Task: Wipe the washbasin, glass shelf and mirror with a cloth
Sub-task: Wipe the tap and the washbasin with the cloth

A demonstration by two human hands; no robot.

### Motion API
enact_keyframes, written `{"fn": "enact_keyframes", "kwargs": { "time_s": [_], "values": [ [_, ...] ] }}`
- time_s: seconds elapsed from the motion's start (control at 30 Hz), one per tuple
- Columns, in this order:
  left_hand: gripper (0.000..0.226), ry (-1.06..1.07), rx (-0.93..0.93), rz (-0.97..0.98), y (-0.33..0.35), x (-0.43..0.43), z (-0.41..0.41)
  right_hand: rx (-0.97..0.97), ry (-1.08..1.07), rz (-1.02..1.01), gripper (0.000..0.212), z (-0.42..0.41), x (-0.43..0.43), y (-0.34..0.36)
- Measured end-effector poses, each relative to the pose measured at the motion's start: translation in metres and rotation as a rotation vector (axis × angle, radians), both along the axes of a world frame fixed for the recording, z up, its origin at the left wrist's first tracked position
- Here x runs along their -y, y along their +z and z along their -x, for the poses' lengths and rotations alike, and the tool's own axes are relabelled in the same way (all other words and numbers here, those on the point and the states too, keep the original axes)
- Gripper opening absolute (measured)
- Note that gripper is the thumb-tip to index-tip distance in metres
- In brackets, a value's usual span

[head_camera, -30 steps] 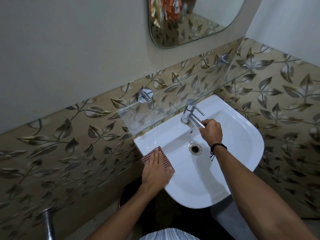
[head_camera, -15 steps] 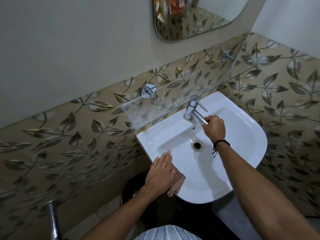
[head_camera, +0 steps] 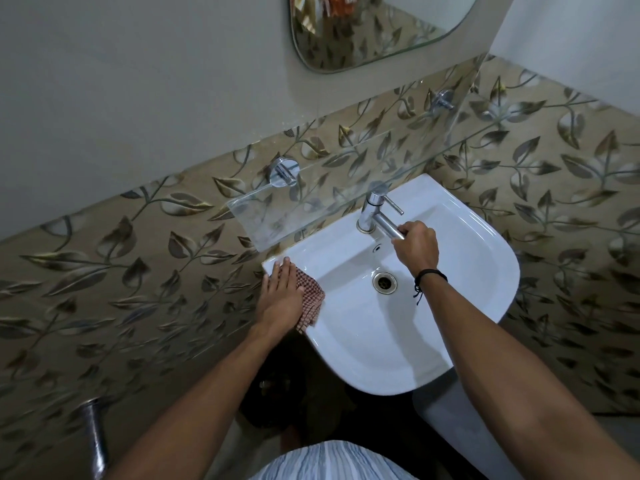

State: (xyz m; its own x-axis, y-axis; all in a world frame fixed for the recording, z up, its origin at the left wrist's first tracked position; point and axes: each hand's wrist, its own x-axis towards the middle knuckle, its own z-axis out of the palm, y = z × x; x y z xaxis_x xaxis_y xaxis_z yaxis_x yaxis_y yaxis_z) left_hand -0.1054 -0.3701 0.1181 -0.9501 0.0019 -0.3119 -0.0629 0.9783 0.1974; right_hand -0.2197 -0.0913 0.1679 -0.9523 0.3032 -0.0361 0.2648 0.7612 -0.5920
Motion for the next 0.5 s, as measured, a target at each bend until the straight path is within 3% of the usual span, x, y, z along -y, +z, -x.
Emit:
{"fn": "enact_keyframes", "kwargs": {
  "time_s": [0.4, 0.5],
  "values": [
    [0.064, -0.146, 0.039, -0.026, -0.001, -0.043, -0.065, 0.031, 0.083, -0.039, 0.034, -0.017, 0.003, 0.013],
    [0.063, -0.116, 0.031, -0.052, 0.001, -0.031, -0.047, -0.103, 0.068, -0.109, 0.042, -0.062, 0.016, 0.006]
  ]
}}
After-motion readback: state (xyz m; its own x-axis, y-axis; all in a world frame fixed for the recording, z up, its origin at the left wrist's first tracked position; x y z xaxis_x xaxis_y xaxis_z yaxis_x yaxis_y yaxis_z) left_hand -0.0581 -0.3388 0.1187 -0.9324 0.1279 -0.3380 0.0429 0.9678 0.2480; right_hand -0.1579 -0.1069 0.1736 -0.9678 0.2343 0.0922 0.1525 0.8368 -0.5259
